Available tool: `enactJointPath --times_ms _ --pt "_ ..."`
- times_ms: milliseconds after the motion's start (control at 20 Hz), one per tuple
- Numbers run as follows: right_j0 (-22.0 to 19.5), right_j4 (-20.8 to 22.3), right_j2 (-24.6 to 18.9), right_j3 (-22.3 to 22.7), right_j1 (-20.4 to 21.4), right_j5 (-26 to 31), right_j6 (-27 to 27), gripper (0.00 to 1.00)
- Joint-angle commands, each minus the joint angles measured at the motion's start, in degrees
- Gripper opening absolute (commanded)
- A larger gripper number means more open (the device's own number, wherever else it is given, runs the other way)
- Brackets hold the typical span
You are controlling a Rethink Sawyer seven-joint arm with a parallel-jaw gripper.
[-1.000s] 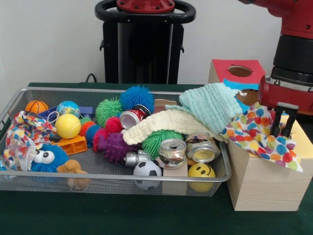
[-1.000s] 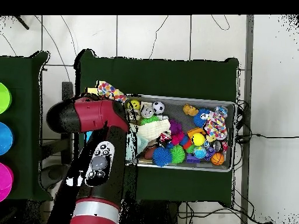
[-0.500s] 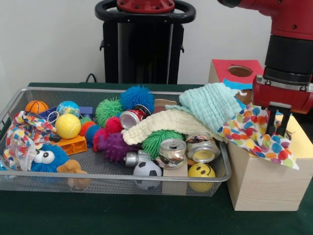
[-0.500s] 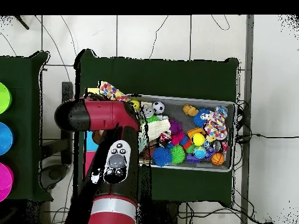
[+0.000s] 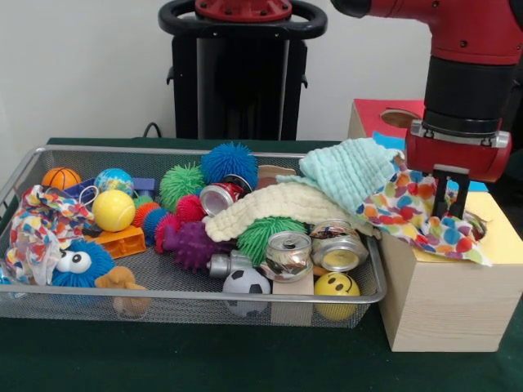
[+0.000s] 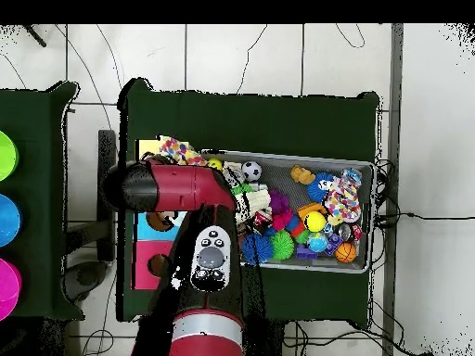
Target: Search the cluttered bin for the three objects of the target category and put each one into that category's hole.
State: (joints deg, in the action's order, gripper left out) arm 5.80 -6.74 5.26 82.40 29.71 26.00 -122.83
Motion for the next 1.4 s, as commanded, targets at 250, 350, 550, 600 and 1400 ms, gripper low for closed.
enactJointPath --times_ms 250,350,550,600,1400 --pt "-3.5 1.5 -9.7 10.0 -3.6 2.4 -0.7 0.00" --pt "-3.7 1.4 -10.1 9.5 -4.0 2.1 -1.0 0.00" --pt "-3.0 0.9 -10.0 8.3 -4.6 1.5 -3.0 0.00" --pt "-2.7 0.8 -9.9 8.0 -4.8 1.4 -3.5 0.00" --pt "-1.2 1.5 -8.9 3.5 -9.3 -2.8 -4.5 0.00"
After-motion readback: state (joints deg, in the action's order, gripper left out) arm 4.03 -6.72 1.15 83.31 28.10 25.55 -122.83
